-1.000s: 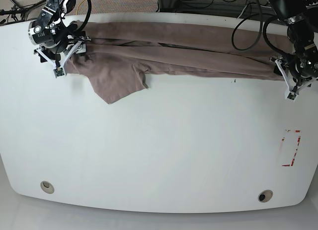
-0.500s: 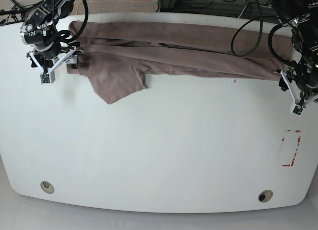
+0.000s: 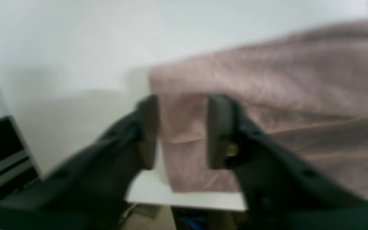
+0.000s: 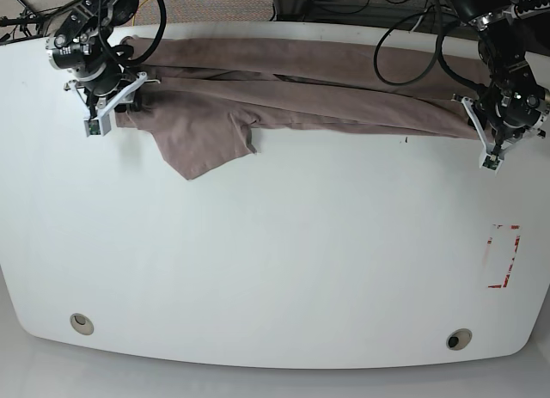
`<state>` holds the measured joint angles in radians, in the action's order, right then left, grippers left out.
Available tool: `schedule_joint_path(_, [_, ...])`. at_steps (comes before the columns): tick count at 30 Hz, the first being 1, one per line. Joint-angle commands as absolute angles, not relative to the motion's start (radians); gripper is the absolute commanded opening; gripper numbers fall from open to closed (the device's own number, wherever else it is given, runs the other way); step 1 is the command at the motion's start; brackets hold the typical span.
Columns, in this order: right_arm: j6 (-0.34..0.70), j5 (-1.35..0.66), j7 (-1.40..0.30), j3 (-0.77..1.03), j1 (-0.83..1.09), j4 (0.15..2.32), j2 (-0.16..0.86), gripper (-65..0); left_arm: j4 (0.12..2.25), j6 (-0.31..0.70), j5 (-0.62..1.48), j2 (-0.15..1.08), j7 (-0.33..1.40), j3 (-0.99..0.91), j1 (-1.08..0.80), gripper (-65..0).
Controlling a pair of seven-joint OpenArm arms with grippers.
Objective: Fold the T-shirt properly
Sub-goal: 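Move the right gripper to the loose sleeve flap at the strip's end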
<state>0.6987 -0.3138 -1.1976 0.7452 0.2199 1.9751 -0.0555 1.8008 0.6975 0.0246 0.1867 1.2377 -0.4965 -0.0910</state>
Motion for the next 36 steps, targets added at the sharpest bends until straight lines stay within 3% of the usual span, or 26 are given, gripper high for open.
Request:
schedule_joint_path(1, [0.698, -0.297, -1.165, 0.707, 0.236, 1.929, -0.054, -53.4, 1.767, 0.698, 0.012, 0.199, 1.201, -0.503, -0.114, -49.7])
schedule_joint_path(16, [0.698, -0.197, -0.997, 0.664, 0.239, 1.718, 0.005, -53.3, 1.621, 0.698, 0.010, 0.223, 1.092, -0.498, -0.154, -50.0])
schedule_joint_path(30, [0.698, -0.199, -0.894, 0.667, 0.067, 1.414, 0.214, -53.3, 1.527, 0.698, 0.008, 0.202, 1.092, -0.450, -0.035, -50.0])
schedule_joint_path(36, [0.698, -0.208, -0.898, 0.665, 0.004, 1.406, 0.269, -53.3, 1.527, 0.698, 0.008, 0.179, 1.133, -0.450, -0.007, -49.9])
